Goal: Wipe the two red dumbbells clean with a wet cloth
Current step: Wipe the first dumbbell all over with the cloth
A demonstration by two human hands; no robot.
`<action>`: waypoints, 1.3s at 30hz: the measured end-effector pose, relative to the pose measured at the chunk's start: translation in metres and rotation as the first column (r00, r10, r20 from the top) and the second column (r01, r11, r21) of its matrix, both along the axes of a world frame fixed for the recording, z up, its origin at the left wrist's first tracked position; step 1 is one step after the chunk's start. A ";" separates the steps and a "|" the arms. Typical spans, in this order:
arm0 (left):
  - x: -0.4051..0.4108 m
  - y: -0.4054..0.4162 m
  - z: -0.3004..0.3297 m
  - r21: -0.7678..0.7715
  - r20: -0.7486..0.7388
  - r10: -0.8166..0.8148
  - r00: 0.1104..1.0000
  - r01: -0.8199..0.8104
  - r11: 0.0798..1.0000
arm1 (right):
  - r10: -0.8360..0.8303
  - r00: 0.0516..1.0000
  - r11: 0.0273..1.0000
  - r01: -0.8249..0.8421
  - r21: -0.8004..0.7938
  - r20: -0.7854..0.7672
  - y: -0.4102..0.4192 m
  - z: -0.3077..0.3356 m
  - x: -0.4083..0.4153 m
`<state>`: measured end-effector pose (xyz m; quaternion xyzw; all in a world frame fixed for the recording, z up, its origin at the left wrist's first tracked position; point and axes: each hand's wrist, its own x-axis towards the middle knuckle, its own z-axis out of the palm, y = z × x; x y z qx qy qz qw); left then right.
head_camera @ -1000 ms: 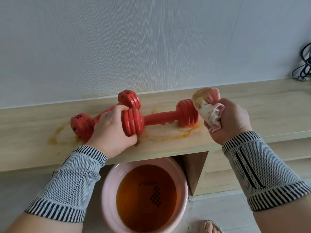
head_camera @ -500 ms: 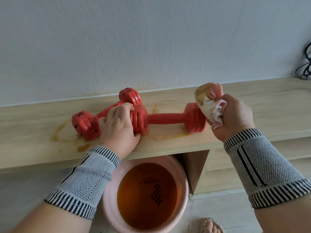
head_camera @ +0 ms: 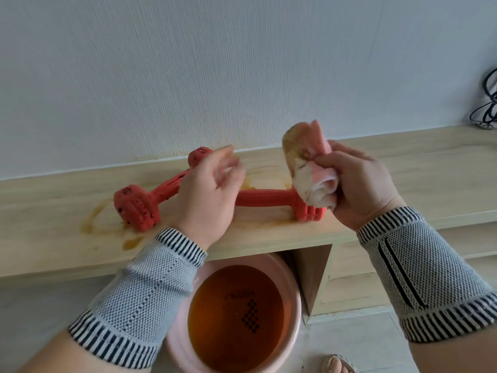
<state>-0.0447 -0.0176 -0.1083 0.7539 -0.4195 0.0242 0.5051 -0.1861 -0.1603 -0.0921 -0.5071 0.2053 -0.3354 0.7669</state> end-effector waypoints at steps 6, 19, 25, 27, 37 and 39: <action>-0.020 -0.029 0.020 0.017 -0.130 -0.102 0.986 0.105 0.994 | 0.157 0.974 0.975 -0.179 -0.131 -0.162 -0.001 -0.003 0.001; -0.052 -0.044 -0.013 -0.081 -0.996 -0.075 0.049 -0.137 0.987 | -0.469 0.879 0.785 0.459 0.416 -0.085 -0.046 -0.009 -0.032; -0.045 -0.062 -0.017 -0.053 -0.995 -0.079 -0.062 -0.337 0.940 | -0.382 0.924 0.837 0.355 0.417 -0.020 -0.040 -0.005 -0.029; -0.043 -0.067 -0.017 -0.040 -0.990 -0.089 -0.106 -0.396 0.917 | -0.340 0.940 0.848 0.319 0.424 -0.028 -0.037 -0.005 -0.026; 0.002 -0.052 -0.001 -0.074 -0.910 0.014 0.413 -0.196 0.978 | -0.255 0.967 0.925 0.244 0.292 -0.001 -0.042 -0.009 -0.011; 0.014 -0.042 0.007 -0.119 -0.844 -0.028 0.536 -0.135 0.984 | -0.263 0.964 0.942 0.262 0.210 -0.022 -0.038 -0.009 -0.007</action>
